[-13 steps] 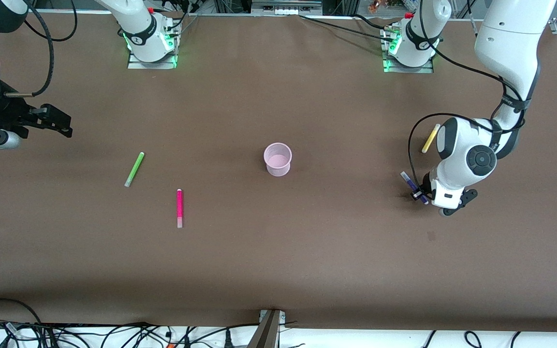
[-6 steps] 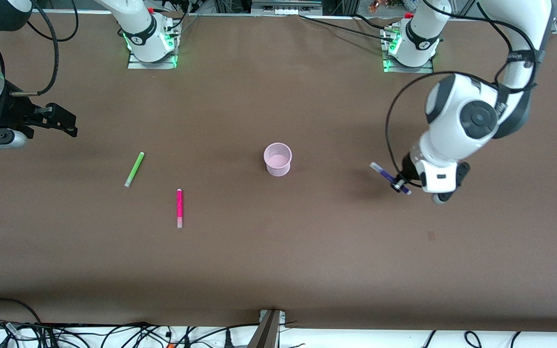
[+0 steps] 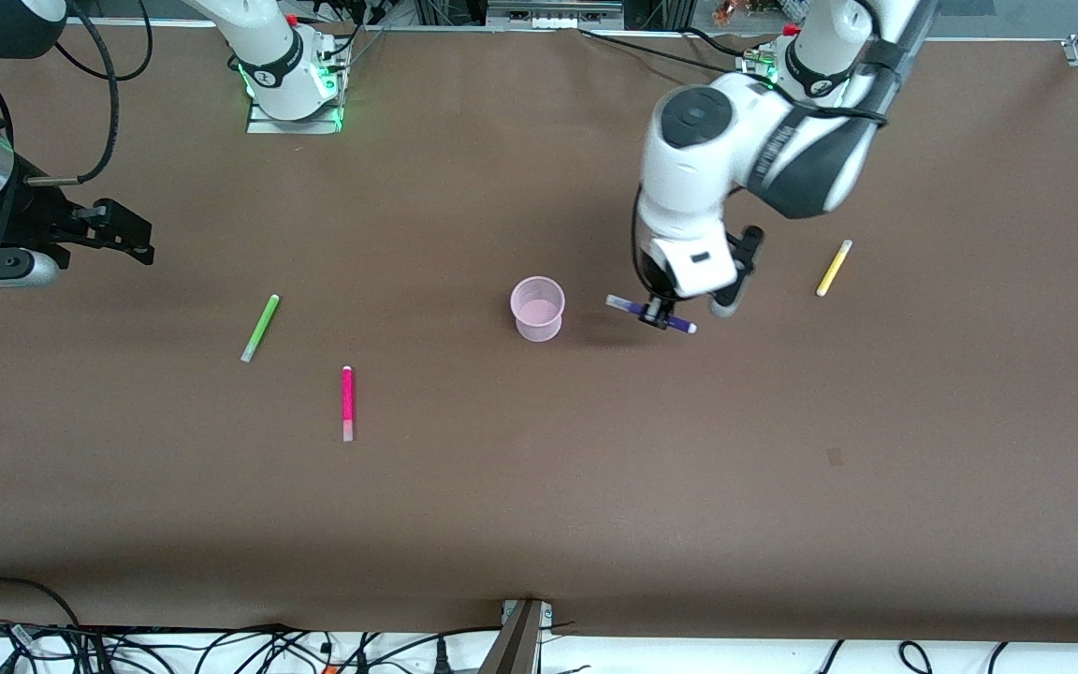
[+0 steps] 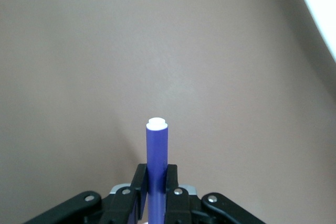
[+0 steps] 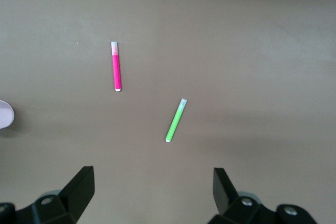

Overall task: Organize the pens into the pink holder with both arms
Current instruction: 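Lift the blue marker with the left gripper toward the pink holder, then drop the blue marker into the holder while the right gripper reaches pink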

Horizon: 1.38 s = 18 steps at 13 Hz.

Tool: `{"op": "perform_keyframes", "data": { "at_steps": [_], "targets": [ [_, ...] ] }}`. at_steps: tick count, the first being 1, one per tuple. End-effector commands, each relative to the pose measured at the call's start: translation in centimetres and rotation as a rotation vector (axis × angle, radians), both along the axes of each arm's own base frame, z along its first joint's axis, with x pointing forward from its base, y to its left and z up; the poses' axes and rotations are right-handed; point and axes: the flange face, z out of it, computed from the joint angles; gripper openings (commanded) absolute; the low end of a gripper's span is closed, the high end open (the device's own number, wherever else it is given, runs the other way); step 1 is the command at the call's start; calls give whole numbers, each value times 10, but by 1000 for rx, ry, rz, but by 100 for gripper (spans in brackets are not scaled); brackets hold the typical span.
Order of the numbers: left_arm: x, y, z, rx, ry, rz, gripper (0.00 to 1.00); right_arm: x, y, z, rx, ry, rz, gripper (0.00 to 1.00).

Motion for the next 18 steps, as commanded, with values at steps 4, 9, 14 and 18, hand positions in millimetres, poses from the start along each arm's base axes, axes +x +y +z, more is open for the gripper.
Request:
{"op": "perform_keyframes", "data": {
  "at_steps": [4,9,14,18],
  "targets": [
    [-36,-95,-33,225,-217,126,0,7,0,-13,-7,28,10,100],
    [-63,-142,-67,362,-318,225,0,14,-5,-36,-19,71,-3,100],
    [-73,-169,-85,411,-438,283,0,20,-4,-54,-26,101,0,100],
    [-86,-182,-109,451,-488,270,0,35,7,-106,-48,187,11,100]
  ]
}}
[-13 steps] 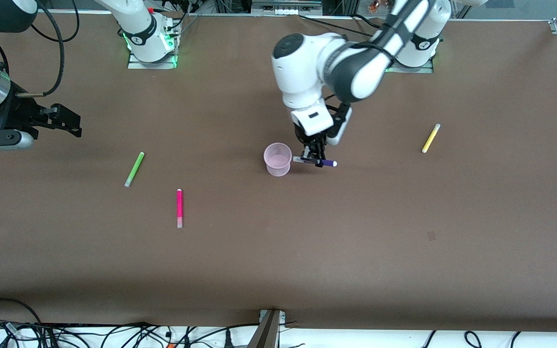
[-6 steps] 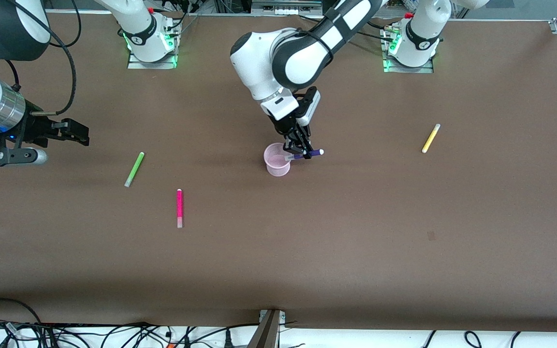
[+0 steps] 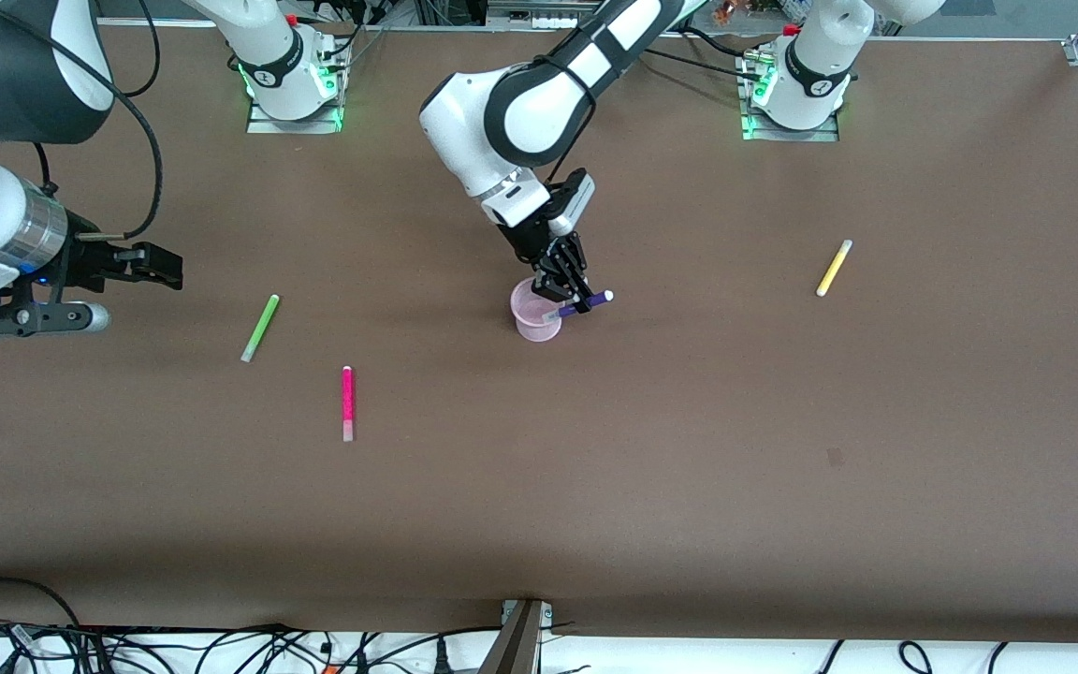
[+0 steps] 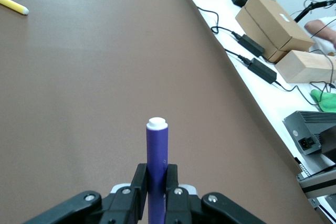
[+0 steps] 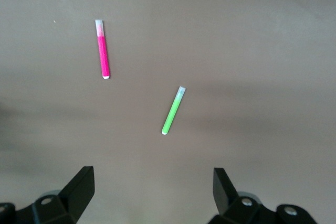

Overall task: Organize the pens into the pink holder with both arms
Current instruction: 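Drop the blue marker into the holder while the right gripper reaches pink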

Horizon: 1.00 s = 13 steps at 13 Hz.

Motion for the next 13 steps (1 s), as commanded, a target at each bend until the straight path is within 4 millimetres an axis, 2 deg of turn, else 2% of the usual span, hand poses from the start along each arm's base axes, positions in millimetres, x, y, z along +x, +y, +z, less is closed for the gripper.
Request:
{"op": "perform_keyframes", "data": {
  "at_steps": [1,2,3,5,7,9,10,11,12,13],
  "targets": [
    [-6,-15,-8,16,-44,-1,0,11,5,-36,-10,66,16,100],
    [-10,-17,-16,24,-39,-6,0,12,6,-45,-10,72,15,100],
    [-18,-21,-28,40,-31,-18,0,17,10,-69,-9,92,18,100],
    [-24,-24,-34,47,-26,-27,0,27,15,-109,-3,58,21,100],
    [-28,-27,-36,50,-26,-32,1,34,47,-148,28,19,34,100],
    [-29,-28,-34,48,-27,-35,27,40,70,-195,23,-14,60,100],
    [-29,-28,-34,51,-26,-38,50,43,73,-219,18,-37,47,100],
    [-28,-28,-32,52,-27,-41,68,43,82,-244,11,-45,52,100],
    [-28,-28,-32,54,-25,-43,90,42,90,-259,10,-50,64,100],
    [-28,-27,-31,64,-20,-50,100,40,95,-270,29,-53,25,99]
  ]
}}
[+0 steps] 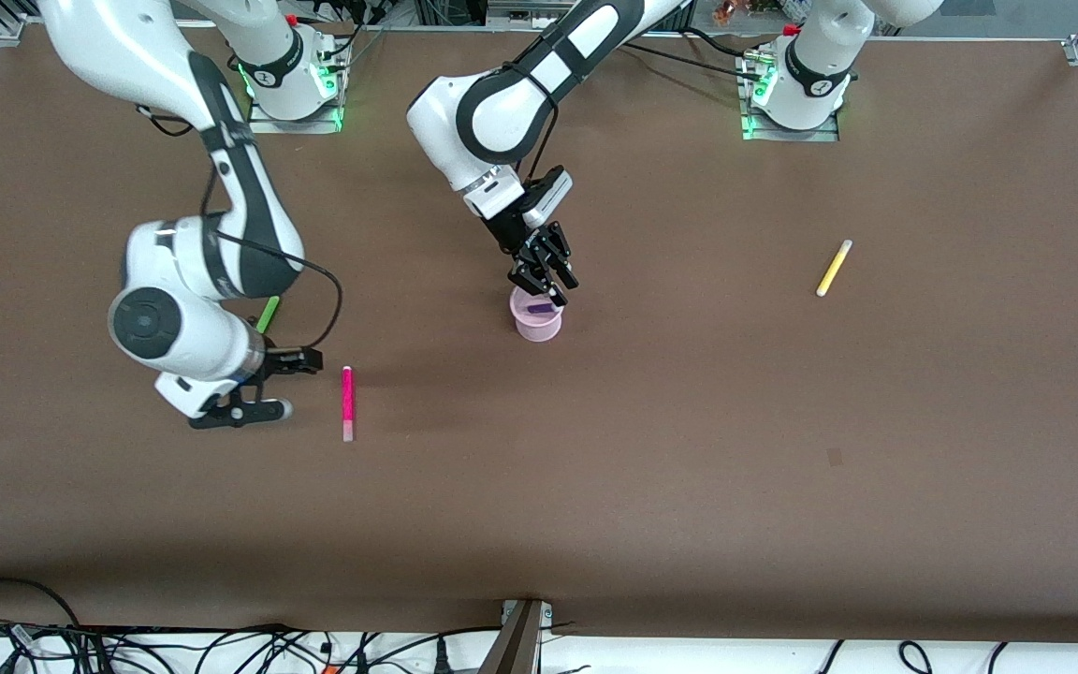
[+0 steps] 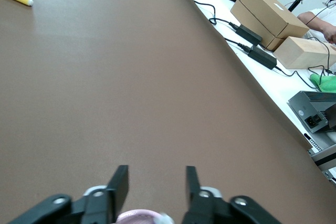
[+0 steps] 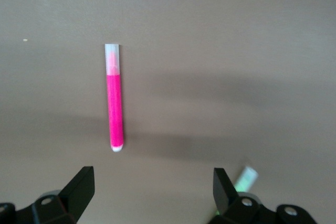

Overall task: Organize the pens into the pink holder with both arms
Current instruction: 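Grasp the pink marker with the right gripper while the left gripper withdraws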

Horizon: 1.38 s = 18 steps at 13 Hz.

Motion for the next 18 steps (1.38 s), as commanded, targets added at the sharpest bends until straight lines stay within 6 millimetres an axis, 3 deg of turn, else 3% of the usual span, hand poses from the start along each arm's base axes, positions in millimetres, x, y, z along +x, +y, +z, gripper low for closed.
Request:
{"op": "perform_keyframes", "data": {
  "at_steps": [1,3,4,7,10,12,14,15,18],
  "targets": [
    [3,-2,12,38,-13,-21,100,-6,11,-30,68,-1,-103,99],
    [24,10,47,19,12,-21,100,-21,20,-61,88,-16,-120,99],
    [46,27,70,0,37,-8,100,-30,18,-74,84,-30,-122,98],
    [89,72,149,-129,227,-58,100,-42,13,-89,79,-38,-127,91],
    [130,139,224,-231,381,-152,100,-43,13,-92,79,-38,-128,76],
    [158,202,270,-299,469,-237,100,-45,20,-93,86,-34,-119,72],
    [177,259,302,-348,562,-394,100,-44,21,-93,103,-37,-139,71],
    [182,285,312,-360,606,-481,100,-44,22,-93,112,-35,-147,66],
    [196,352,321,-359,715,-658,100,-45,25,-92,118,-34,-136,48]
  ]
}}
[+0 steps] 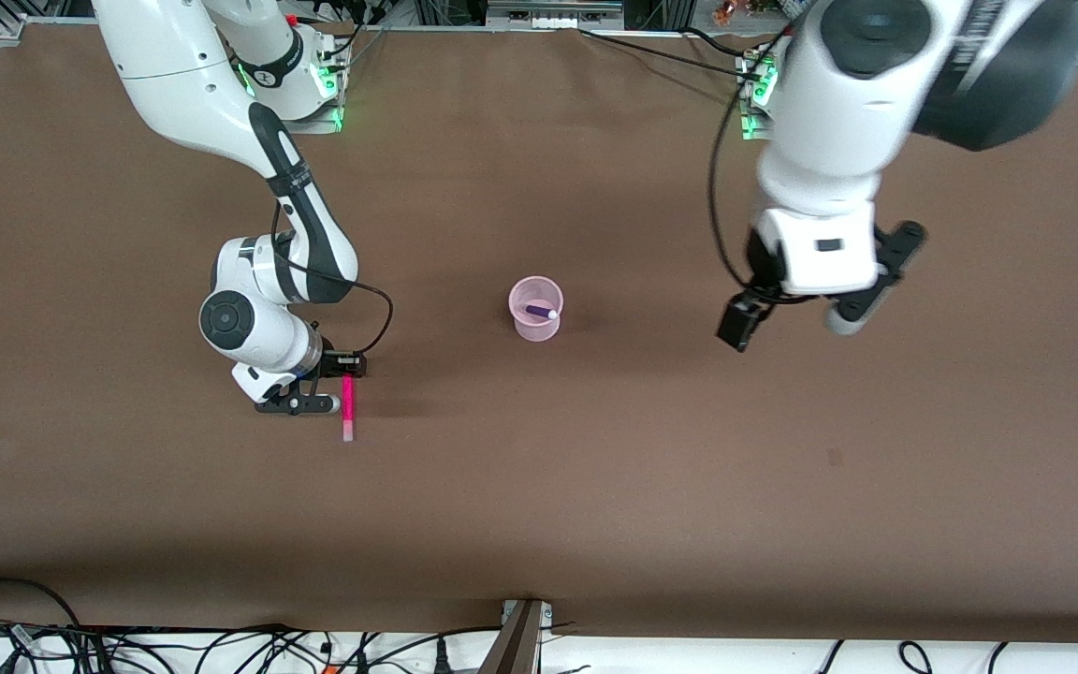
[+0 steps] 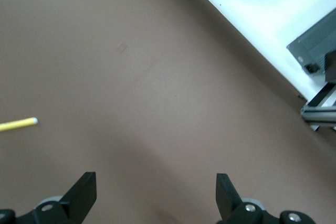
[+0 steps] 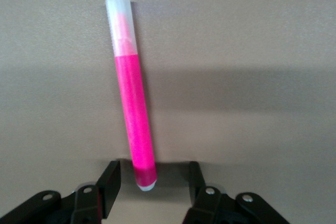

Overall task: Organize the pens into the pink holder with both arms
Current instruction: 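Grasp the pink marker with the right gripper while the left gripper withdraws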

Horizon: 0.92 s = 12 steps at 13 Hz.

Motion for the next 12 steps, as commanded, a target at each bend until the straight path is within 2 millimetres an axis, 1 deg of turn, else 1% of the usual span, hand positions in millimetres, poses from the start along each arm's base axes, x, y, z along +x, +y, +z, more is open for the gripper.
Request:
{"op": "perform_keyframes", "data": {
  "at_steps": [1,3,5,6,8,9,10,11,12],
  "targets": [
    [0,51,3,-43,78,-190,100,-6,4,2,20,-2,-6,41],
    [6,96,3,-60,128,-314,100,-6,4,3,20,-2,-6,24],
    [8,135,-6,-54,184,-471,100,-3,6,8,26,-8,-5,7],
    [9,155,-10,-66,204,-528,100,-2,6,9,26,-8,-3,0],
    [5,181,-16,-79,249,-667,100,-2,5,11,27,-5,-3,0],
    [2,189,-19,-82,263,-724,100,0,7,17,31,7,-2,0],
    [-2,201,-25,-86,276,-758,100,4,12,33,41,46,-3,0],
    [-10,204,-31,-84,285,-786,100,7,23,49,79,106,-23,0],
    [-16,206,-33,-72,261,-792,100,7,33,65,118,179,-73,0]
  ]
}}
